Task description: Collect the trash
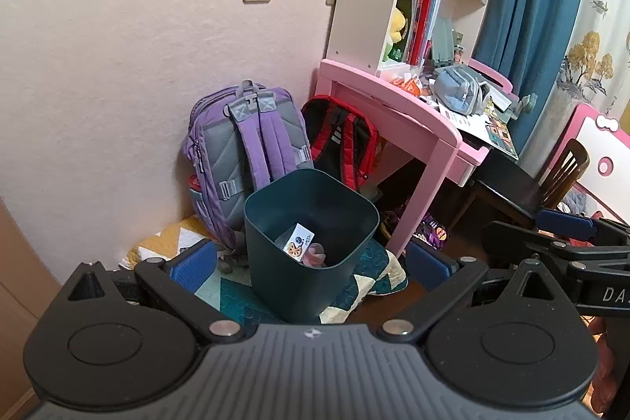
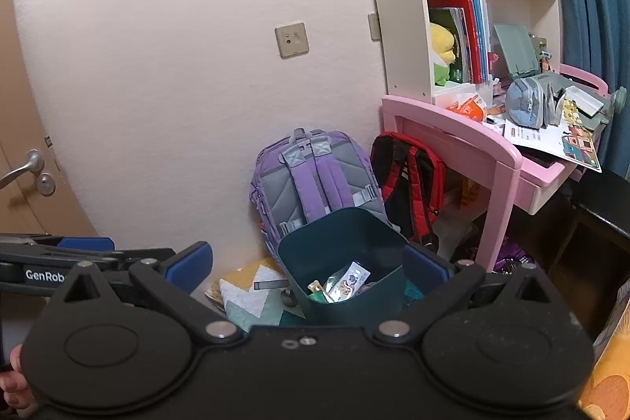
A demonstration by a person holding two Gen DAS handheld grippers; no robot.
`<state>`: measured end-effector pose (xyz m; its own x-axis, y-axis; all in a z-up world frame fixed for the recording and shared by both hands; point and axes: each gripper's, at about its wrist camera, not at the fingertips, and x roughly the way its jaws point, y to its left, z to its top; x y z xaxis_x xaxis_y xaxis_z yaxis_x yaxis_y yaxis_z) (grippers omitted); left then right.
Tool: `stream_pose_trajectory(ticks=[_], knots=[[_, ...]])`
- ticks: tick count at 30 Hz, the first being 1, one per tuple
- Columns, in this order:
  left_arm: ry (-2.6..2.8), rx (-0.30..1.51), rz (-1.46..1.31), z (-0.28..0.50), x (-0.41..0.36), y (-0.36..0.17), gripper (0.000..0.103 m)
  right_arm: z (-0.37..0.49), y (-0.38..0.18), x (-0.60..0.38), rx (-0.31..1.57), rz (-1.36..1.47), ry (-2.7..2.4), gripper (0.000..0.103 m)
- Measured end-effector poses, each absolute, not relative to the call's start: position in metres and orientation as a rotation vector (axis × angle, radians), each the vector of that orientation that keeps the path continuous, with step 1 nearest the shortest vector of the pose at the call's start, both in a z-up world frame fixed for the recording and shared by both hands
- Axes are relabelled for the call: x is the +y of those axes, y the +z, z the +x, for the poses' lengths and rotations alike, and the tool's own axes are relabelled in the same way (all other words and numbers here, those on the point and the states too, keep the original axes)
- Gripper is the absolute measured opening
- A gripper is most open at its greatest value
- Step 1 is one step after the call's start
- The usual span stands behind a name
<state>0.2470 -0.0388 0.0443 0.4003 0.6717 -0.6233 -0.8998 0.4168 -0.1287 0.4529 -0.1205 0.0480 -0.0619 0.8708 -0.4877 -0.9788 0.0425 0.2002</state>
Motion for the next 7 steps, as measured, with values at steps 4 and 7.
stream_pose_trajectory(ticks=[4, 7], knots=[[1.038, 0.539, -0.502, 0.254, -0.033, 0.042, 0.103, 0.458, 0.046, -0.117, 0.574, -0.241, 1.530, 0.103], [1.035, 0.541, -0.506, 0.258, -0.027, 0.040, 0.103, 0.463, 0.045, -0.114, 0.573, -0.242, 1.522, 0.103]])
